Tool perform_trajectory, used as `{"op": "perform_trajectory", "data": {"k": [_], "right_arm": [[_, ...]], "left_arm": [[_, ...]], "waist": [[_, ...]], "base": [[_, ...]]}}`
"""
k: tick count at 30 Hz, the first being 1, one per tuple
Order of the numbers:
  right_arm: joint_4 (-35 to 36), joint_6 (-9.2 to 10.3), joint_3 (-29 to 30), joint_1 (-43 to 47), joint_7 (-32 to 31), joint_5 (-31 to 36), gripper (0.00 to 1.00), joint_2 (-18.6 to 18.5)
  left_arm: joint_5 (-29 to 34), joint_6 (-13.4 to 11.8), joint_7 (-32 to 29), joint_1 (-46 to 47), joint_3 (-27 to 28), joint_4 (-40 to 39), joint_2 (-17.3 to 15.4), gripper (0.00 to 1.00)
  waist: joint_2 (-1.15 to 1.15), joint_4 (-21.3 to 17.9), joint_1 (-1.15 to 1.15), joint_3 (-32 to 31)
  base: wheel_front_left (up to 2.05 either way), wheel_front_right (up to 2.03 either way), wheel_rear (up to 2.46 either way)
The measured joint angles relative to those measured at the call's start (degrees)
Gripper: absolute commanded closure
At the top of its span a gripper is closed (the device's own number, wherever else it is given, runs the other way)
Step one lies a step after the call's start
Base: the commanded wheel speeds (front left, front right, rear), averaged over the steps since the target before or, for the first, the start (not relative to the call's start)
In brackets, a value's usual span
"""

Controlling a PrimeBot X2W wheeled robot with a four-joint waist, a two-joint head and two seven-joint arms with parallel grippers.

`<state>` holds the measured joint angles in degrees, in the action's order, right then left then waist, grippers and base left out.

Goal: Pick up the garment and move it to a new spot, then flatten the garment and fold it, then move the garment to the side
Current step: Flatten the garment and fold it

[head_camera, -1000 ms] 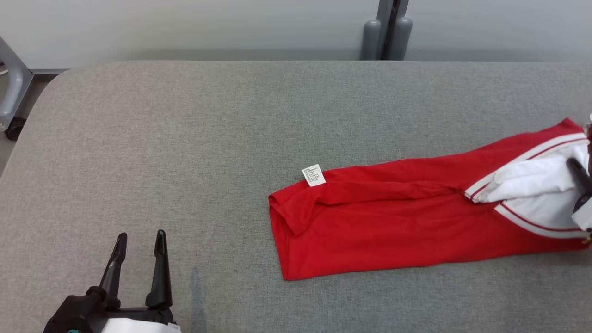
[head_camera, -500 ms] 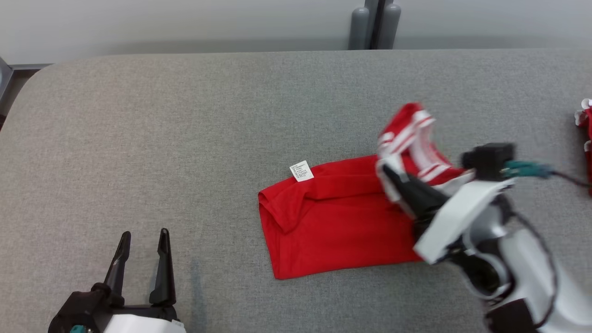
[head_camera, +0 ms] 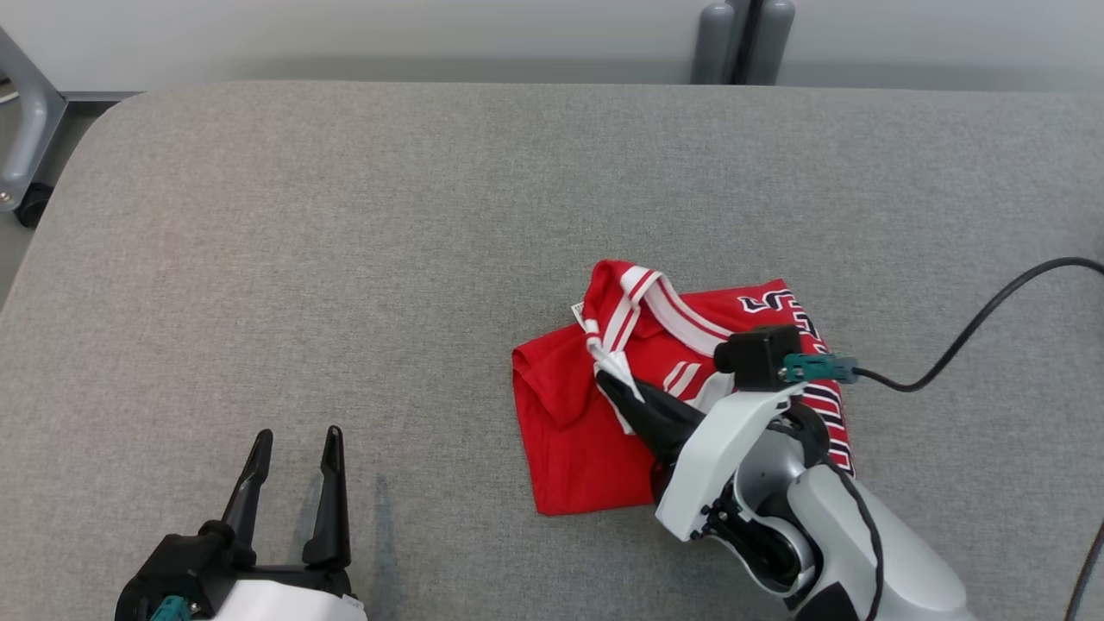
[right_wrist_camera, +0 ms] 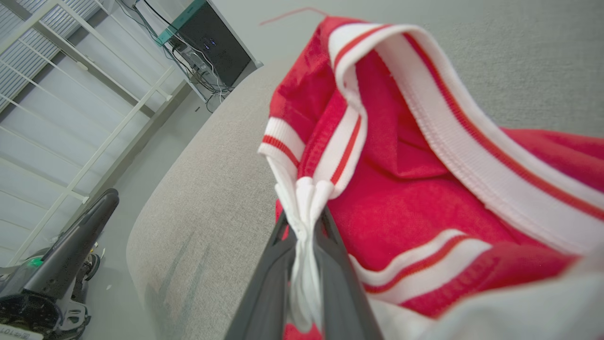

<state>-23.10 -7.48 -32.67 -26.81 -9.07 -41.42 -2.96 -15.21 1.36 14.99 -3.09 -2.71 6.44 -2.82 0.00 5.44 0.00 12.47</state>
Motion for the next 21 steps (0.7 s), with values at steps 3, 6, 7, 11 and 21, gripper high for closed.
{"op": "perform_trajectory", "data": {"k": [3, 6, 7, 11, 21], "right_arm": [[-1.9, 0.00, -2.6, -1.0, 1.1, -1.2, 1.00, 0.0], [-3.4, 0.00, -4.9, -1.8, 2.1, -2.6, 1.00, 0.1], [-3.8, 0.00, -5.4, -2.1, 2.5, -3.1, 1.00, 0.1], [-5.6, 0.00, -7.6, -3.2, 4.3, -4.5, 0.95, 0.1], [-1.4, 0.00, -9.0, -2.1, 11.7, -6.7, 0.00, 0.2]], "left_arm": [[-0.1, -0.1, 0.0, 0.0, -0.3, 0.4, 0.0, 0.00], [-0.4, -0.1, 0.0, 0.0, -0.5, 0.6, 0.0, 0.00], [-0.5, -0.2, 0.0, 0.0, -0.5, 0.6, 0.0, 0.00], [-0.6, -0.4, 0.0, 0.0, -0.6, 0.8, 0.0, 0.00], [-0.4, -0.4, 0.0, -0.8, 0.9, 1.2, 0.0, 0.00]], "waist": [[0.00, 0.4, 0.00, -0.3], [0.00, 0.7, 0.00, -0.5], [0.00, 0.7, 0.00, -0.5], [0.00, 0.6, 0.00, -0.6], [0.00, -0.6, 0.00, -1.6]], "base": [[0.00, 0.00, 0.00], [0.00, 0.00, 0.00], [0.00, 0.00, 0.00], [0.00, 0.00, 0.00], [0.00, 0.00, 0.00]]}}
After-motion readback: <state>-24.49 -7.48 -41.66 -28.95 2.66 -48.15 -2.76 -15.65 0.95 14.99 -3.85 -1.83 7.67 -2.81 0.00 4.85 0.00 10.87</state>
